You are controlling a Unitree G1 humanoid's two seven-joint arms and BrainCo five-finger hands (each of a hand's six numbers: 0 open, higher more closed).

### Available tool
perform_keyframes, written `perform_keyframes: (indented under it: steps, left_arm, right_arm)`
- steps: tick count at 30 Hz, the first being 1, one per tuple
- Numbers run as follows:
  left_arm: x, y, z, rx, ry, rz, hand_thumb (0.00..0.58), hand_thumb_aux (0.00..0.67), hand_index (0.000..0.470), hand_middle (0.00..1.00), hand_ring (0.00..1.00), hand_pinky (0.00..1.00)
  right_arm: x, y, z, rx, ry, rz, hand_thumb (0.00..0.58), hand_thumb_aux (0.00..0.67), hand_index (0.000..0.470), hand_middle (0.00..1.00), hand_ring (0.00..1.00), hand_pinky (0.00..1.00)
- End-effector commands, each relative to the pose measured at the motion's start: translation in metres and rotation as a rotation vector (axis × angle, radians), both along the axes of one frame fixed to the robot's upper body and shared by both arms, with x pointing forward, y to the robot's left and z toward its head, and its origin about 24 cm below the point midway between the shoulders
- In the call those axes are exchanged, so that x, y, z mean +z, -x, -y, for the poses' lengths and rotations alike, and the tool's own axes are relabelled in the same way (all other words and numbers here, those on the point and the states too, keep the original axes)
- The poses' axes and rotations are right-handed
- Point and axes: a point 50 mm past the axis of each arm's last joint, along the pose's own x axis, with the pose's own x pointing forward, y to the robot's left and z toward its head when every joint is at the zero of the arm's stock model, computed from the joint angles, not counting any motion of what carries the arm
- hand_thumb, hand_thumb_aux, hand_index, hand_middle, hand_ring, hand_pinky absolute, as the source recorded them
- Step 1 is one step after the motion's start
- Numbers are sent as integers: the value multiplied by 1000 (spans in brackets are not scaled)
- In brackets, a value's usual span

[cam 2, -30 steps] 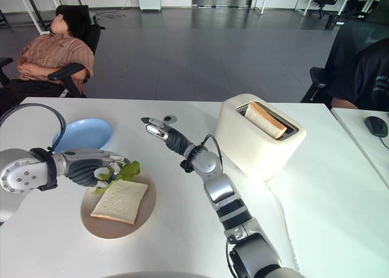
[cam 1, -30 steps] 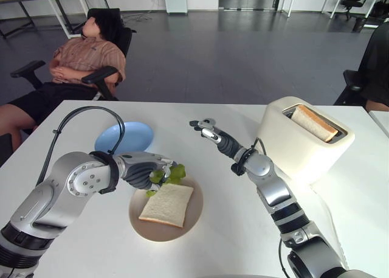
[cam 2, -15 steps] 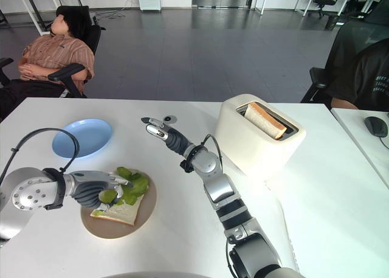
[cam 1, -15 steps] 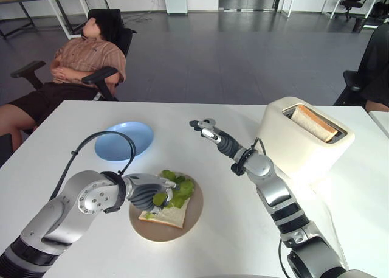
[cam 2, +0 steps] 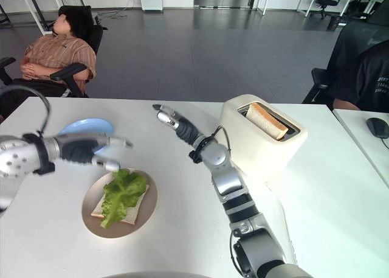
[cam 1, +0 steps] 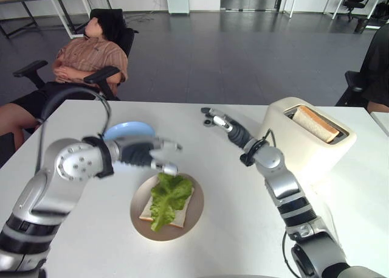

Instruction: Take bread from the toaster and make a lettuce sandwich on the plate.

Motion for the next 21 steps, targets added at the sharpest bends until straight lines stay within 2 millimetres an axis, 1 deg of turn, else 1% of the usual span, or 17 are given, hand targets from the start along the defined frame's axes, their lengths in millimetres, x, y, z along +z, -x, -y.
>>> perform_keyframes:
  steps: [1,3,5,7,10,11,13,17,20,21]
  left_arm:
    - [6,-16,-7,85,323,87,0,0,0,0,0,0]
    - [2,-22,-15,136,470,102,0,0,0,0,0,0]
    - [-3,-20,-27,195,560,130,0,0,0,0,0,0]
    - [-10,-15,-34,236,575,149,0,0,0,0,0,0]
    - [-20,-9,-31,235,592,126,0,0,0,0,0,0]
    - [-23,-9,-29,228,589,117,0,0,0,0,0,0]
    - [-25,-12,-26,213,585,101,0,0,0,0,0,0]
    - [-29,-10,-26,208,570,77,0,0,0,0,0,0]
    - [-32,-11,-22,196,560,61,0,0,0,0,0,0]
    - [-32,-11,-22,192,557,59,0,0,0,0,0,0]
  right_arm:
    - [48,-5,39,-192,201,289,0,0,0,0,0,0]
    - [61,-3,61,-303,369,409,0,0,0,0,0,0]
    - [71,0,80,-391,519,495,0,0,0,0,0,0]
    - [78,4,96,-463,661,556,0,0,0,0,0,0]
    - [82,9,134,-613,949,575,0,0,0,0,0,0]
    - [80,12,145,-643,999,538,0,0,0,0,0,0]
    - [75,17,161,-673,1055,456,0,0,0,0,0,0]
    - [50,19,180,-638,1132,206,0,0,0,0,0,0]
    - [31,21,190,-605,1155,71,0,0,0,0,0,0]
    - [27,23,190,-586,1148,38,436,336,236,0,0,0]
